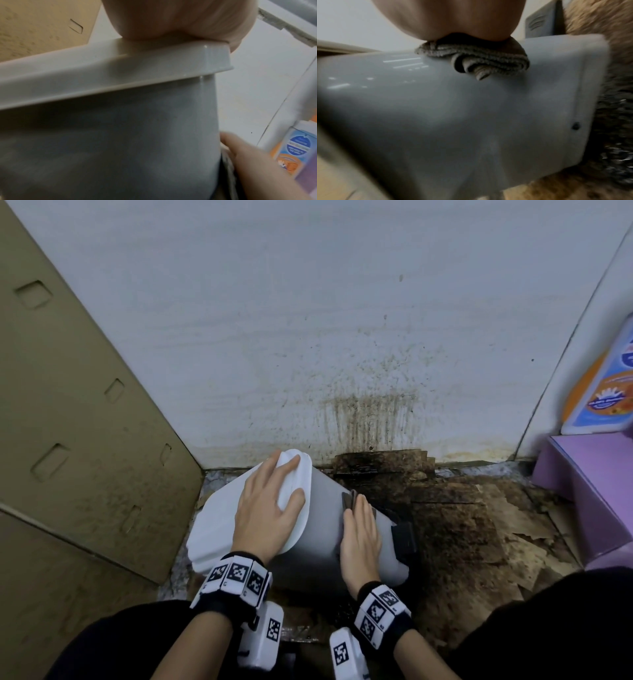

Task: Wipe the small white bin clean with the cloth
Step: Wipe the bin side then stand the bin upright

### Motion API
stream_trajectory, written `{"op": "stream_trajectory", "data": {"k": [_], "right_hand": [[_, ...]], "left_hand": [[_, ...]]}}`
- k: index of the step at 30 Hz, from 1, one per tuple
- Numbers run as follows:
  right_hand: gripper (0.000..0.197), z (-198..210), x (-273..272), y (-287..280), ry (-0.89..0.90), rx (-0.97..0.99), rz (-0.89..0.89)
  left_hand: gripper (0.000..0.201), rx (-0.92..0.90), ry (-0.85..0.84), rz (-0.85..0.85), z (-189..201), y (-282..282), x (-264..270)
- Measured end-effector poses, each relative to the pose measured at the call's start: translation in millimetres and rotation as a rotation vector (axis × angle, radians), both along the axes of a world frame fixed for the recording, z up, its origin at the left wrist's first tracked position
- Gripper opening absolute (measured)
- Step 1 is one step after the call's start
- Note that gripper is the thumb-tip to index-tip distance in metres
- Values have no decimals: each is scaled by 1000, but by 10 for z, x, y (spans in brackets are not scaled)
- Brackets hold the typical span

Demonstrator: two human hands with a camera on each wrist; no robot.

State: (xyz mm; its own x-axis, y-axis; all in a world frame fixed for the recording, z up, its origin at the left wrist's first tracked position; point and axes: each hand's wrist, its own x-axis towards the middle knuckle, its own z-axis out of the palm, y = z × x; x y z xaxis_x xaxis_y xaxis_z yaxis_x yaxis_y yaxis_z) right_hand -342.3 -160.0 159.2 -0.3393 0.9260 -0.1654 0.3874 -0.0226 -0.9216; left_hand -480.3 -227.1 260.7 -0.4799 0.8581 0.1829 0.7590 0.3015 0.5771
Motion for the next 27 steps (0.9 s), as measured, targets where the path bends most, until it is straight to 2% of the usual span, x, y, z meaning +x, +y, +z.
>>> {"op": "stream_trajectory", "data": {"k": [3, 6, 13, 19, 23, 25, 27], "right_hand": [[54, 243, -119, -125, 120, 117, 110], [56, 354, -151, -166, 166, 171, 166], [40, 313, -113, -96, 319, 135, -8], [37, 426, 31, 45, 424, -91, -116], [36, 524, 91, 206, 630, -378, -166], [39, 644, 115, 266, 716, -404, -156], [34, 805, 157, 286, 722, -339, -91]], "left_hand": [[62, 4, 9, -10, 6, 16, 20], [63, -10, 13, -12, 18, 24, 28], [64, -30, 25, -27, 48, 60, 111], [64, -56, 22, -28, 83, 116, 178], [69, -40, -70, -32, 118, 142, 274], [69, -50, -142, -48, 137, 173, 367], [68, -51, -189, -86, 152, 218, 477]]}}
